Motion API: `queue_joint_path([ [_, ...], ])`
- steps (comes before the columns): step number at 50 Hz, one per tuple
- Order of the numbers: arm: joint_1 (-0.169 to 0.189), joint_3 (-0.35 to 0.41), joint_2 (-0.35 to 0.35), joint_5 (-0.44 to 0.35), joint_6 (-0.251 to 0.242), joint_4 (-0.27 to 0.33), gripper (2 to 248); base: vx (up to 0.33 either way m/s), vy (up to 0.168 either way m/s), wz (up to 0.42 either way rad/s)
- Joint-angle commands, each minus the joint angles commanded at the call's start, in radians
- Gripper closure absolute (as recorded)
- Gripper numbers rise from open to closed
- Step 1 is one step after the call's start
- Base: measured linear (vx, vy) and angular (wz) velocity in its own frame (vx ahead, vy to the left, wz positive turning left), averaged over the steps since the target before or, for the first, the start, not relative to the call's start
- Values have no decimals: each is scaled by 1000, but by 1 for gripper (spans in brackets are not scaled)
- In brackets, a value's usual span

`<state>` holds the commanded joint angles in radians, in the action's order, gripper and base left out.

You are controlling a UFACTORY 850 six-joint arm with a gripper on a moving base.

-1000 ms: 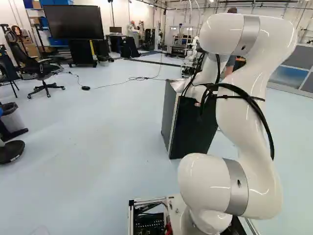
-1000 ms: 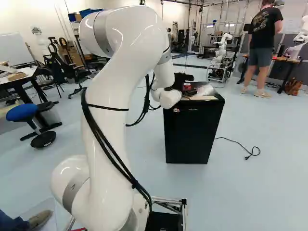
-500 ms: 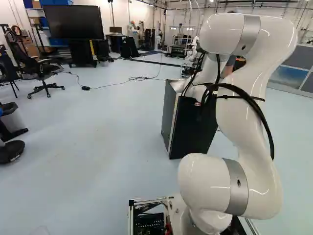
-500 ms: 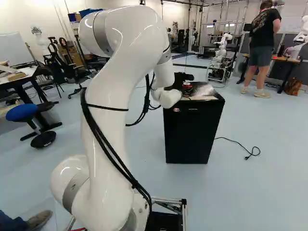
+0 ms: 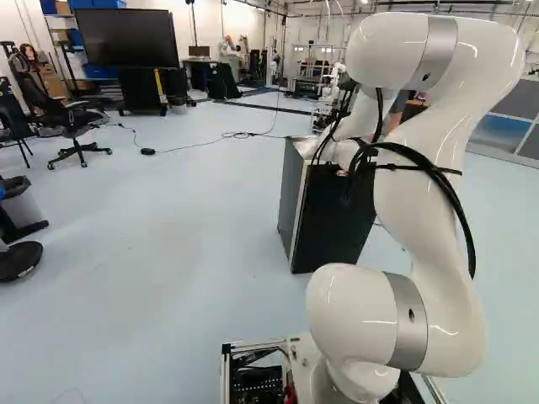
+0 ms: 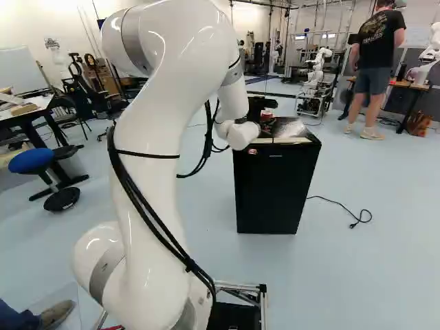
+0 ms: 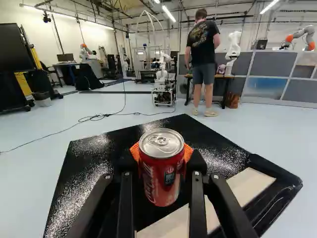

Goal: Grab a drink from the fridge

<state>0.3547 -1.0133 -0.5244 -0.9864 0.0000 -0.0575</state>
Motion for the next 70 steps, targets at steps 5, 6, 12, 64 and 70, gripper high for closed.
queue_joint_path([
  [5,0,0,9,0,0,0,151,0,0,0],
  [6,0,-1,11,0,0,0,151,0,0,0],
  [12,0,-1,21,0,0,0,151,0,0,0],
  [64,-34,85,109,11,0,5,151,0,0,0],
  [70,-45,114,133,14,0,7,151,0,0,0],
])
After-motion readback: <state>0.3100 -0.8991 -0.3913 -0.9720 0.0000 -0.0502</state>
